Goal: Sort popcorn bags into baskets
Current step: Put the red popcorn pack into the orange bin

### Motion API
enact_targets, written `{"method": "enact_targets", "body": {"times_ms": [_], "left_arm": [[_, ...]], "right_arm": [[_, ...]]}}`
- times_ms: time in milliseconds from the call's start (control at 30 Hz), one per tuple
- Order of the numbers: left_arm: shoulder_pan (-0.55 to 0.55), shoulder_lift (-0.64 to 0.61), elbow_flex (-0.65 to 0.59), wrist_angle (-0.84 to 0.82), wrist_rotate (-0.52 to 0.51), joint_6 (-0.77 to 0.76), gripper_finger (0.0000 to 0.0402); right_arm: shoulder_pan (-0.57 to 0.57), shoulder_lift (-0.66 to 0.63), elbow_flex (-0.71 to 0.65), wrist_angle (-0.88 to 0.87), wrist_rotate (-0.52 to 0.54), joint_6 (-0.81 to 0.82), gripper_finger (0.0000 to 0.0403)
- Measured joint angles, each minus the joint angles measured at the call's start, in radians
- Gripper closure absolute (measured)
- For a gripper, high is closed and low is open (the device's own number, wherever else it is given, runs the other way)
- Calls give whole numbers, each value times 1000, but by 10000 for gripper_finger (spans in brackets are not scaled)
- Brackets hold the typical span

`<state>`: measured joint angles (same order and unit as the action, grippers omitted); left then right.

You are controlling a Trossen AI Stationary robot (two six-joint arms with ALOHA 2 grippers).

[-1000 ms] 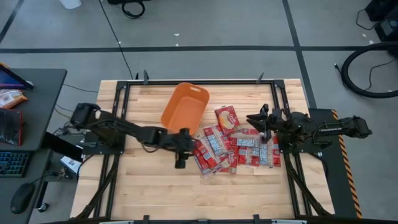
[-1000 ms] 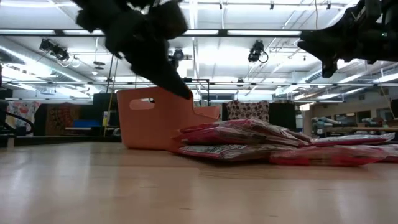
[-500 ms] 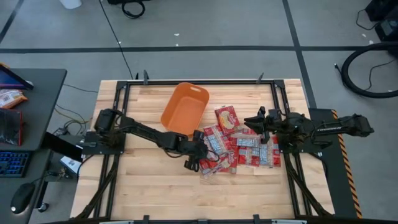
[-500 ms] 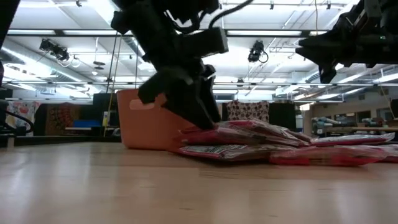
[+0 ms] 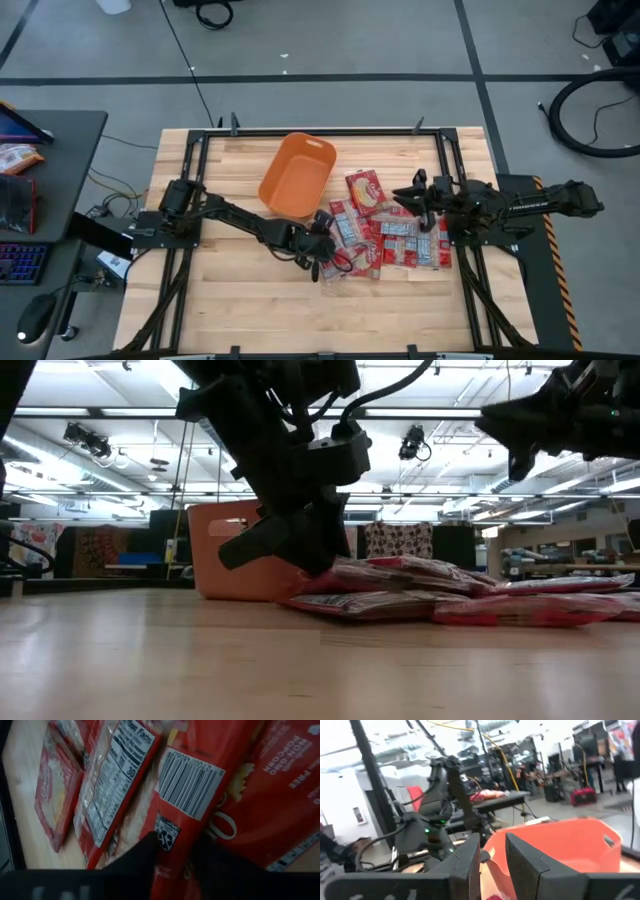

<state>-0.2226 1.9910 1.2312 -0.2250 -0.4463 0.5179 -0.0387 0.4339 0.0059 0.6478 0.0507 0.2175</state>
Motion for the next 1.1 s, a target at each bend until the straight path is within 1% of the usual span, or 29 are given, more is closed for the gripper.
{"method": "enact_targets", "body": {"times_ms": [100, 133, 167, 333, 467, 600, 733, 800, 867, 967, 1100], "left_arm": [[1, 2, 4, -2, -3, -26, 360], [1, -3, 14, -19, 5, -39, 377], [2, -8, 30, -48, 30, -51, 383], [20, -47, 162, -200, 225, -117, 371], [51, -56, 302, -328, 336, -196, 375], [104, -56, 453, -419, 331, -311, 380], [185, -56, 601, -601, 291, -541, 376], [238, -59, 646, -709, 277, -685, 376], [291, -59, 657, -816, 273, -818, 377], [361, -57, 650, -963, 268, -939, 376], [432, -56, 607, -1034, 280, -1056, 376]], "right_arm": [[0, 0, 0, 7, -12, -39, 304], [0, 0, 0, 7, -13, -45, 304], [0, 0, 0, 6, -14, -50, 304], [0, 0, 0, 11, -15, -64, 304], [0, 0, 0, 17, -8, -63, 304], [0, 1, 0, -4, 4, -39, 304], [0, 9, 0, -19, 0, -25, 304], [0, 12, 0, -17, 1, -12, 304], [0, 13, 0, -18, 1, -11, 304], [0, 13, 0, -20, 0, -11, 304], [0, 13, 0, -43, 0, -13, 304]]}}
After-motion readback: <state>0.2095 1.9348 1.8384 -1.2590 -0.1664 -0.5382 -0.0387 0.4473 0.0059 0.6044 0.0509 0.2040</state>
